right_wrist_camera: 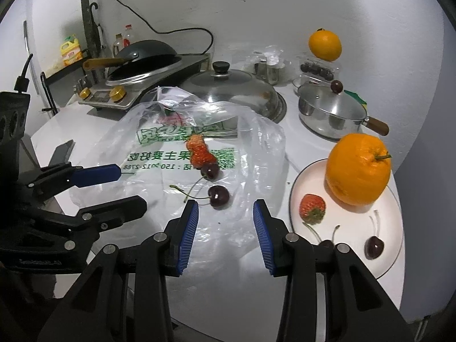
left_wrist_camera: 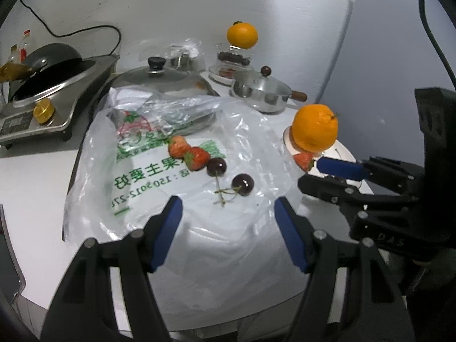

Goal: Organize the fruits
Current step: 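Move both open grippers back over the cherries in the plastic bag, then lower the right gripper onto a dark cherry in the bag and close, then lower the left gripper to a cherry in the bag while the right gripper lifts its cherry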

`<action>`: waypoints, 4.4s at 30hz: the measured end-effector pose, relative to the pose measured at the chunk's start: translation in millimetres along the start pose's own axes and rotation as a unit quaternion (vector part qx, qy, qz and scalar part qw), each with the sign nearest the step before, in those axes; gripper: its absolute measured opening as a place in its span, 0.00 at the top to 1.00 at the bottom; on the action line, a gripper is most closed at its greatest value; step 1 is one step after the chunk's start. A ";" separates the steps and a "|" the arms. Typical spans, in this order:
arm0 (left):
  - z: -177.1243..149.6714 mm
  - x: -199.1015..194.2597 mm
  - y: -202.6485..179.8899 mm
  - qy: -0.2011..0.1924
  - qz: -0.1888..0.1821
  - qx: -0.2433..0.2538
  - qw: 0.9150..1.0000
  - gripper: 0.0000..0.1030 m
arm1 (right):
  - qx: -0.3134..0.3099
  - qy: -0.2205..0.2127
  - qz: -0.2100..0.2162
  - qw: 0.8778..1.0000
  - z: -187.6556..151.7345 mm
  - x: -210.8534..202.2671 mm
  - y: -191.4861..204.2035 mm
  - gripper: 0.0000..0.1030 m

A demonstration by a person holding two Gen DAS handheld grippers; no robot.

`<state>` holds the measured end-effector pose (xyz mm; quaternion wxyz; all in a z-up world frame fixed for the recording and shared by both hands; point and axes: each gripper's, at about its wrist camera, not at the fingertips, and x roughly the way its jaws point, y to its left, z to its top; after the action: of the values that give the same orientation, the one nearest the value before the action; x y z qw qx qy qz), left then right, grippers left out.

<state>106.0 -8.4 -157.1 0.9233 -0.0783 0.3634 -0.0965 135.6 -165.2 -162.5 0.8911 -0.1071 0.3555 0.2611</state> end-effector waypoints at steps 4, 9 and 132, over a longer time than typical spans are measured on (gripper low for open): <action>-1.9 -1.0 6.2 -0.001 0.004 -0.006 1.000 0.33 | -0.007 0.004 0.008 1.000 1.3 4.4 6.4 0.59; -3.8 0.1 14.9 0.001 0.010 -0.014 1.000 0.34 | -0.015 0.010 0.017 1.000 4.2 13.9 13.7 0.59; 36.2 113.4 -16.8 0.067 0.040 0.052 0.996 0.35 | 0.089 -0.037 0.058 0.994 16.6 35.3 -91.5 0.72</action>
<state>210.1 -48.6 -201.7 0.9027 -0.0085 0.4221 -0.0834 216.3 -222.2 -174.3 0.8928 0.0036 0.3500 0.2836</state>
